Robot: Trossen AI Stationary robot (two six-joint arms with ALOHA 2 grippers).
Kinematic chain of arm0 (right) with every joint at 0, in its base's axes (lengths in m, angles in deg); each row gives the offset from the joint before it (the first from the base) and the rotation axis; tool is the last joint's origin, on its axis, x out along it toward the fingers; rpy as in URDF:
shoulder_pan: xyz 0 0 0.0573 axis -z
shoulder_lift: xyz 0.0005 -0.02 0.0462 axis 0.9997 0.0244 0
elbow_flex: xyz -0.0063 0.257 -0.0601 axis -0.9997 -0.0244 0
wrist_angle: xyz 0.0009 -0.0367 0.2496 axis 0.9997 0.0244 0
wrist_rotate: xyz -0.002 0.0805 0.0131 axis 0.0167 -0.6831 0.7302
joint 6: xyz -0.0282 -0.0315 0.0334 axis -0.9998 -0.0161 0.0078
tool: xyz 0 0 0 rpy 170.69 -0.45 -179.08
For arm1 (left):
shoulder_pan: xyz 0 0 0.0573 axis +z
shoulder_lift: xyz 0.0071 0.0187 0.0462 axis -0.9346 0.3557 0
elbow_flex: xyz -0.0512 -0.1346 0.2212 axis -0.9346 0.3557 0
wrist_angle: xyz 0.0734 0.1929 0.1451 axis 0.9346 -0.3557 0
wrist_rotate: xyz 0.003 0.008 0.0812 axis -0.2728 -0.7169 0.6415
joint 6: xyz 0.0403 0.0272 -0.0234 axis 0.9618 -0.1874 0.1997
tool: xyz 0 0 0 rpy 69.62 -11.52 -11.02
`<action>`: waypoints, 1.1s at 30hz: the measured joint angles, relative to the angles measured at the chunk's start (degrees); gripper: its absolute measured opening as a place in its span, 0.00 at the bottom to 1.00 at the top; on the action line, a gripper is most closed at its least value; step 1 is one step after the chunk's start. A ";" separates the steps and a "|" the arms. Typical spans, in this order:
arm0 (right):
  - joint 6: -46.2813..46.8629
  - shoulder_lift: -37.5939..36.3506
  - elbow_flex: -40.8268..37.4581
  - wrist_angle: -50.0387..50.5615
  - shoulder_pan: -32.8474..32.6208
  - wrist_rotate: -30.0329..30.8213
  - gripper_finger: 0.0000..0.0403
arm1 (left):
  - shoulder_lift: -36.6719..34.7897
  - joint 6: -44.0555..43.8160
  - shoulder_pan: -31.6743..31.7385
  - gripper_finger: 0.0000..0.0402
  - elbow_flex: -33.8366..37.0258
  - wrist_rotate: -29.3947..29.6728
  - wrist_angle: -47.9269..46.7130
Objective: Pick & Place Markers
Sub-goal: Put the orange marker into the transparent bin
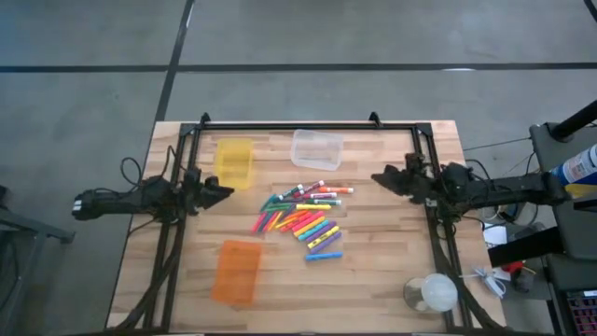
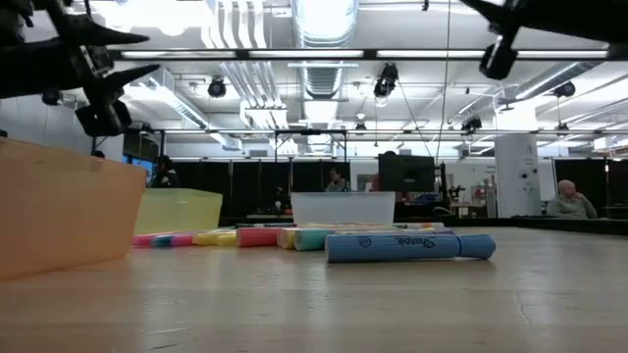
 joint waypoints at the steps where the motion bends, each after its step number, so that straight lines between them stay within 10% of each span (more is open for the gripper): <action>1: -0.96 1.84 2.02 3.38 0.03 -1.05 0.13 | 0.00 -3.58 0.00 0.36 0.00 1.76 1.18; 14: -23.10 26.61 30.11 59.07 0.42 -7.81 0.26 | 0.33 -15.04 0.00 0.36 0.00 12.42 12.30; 21: -39.54 43.23 42.80 70.52 3.09 -5.54 0.41 | 0.59 -20.05 0.00 0.36 0.00 12.37 12.34; 33: -56.67 64.00 53.35 81.00 10.14 0.38 0.36 | 1.07 -23.71 -0.05 0.36 -2.22 8.06 12.29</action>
